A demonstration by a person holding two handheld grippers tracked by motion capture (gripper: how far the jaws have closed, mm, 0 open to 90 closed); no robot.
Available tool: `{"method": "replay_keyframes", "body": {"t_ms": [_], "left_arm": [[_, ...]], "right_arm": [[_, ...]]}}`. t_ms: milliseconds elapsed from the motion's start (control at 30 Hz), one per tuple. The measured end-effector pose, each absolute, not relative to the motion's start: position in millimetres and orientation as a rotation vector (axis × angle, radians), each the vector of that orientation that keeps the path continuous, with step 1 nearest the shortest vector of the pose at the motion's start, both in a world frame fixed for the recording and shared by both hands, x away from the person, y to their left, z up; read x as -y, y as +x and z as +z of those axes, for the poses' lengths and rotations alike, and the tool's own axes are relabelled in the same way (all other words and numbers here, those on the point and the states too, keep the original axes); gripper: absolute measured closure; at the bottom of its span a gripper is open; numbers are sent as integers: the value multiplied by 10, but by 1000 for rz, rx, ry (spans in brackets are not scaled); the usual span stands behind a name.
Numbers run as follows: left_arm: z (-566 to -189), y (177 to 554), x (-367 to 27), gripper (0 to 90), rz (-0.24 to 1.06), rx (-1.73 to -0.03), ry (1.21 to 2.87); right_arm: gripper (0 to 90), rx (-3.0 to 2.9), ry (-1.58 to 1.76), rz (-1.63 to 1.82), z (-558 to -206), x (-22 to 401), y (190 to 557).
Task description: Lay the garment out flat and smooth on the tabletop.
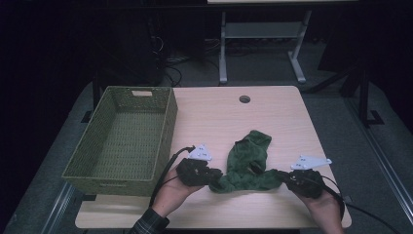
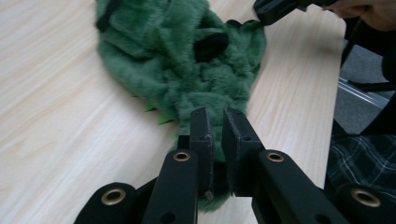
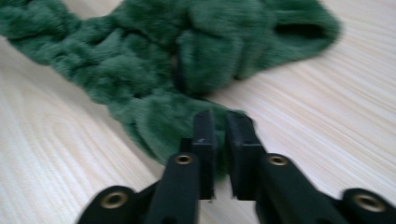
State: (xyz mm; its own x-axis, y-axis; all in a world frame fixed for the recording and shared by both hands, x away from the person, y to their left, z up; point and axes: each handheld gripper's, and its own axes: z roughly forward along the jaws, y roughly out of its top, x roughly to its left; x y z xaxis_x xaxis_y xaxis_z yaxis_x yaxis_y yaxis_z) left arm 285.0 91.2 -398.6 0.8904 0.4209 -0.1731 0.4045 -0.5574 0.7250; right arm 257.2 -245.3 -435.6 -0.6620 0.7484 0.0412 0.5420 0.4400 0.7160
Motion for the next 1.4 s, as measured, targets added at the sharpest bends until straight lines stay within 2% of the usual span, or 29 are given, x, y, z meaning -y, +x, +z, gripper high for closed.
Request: {"method": "replay_keyframes", "body": {"t_ms": [333,600,933,1167,1400], "left_arm": [[-4273,2889,-626,835,30,-558,2347],[-4403,2803,-770,836,5,-592,2411],[-4501,2831,-859,871,62,-598,2500],[-4504,2879,-862,890,115,-585,2515],[-4506,2900,-881,887,75,-607,2498]], "right_arm": [[897,-2515,1084,975,-4521,2315,2700],[898,-2550,1074,893,-4603,2307,2672],[899,-2551,1107,868,-4596,2386,2639],[900,-2564,1154,879,-4588,2484,2562],[898,-2578,1161,908,-4590,2505,2380]]}}
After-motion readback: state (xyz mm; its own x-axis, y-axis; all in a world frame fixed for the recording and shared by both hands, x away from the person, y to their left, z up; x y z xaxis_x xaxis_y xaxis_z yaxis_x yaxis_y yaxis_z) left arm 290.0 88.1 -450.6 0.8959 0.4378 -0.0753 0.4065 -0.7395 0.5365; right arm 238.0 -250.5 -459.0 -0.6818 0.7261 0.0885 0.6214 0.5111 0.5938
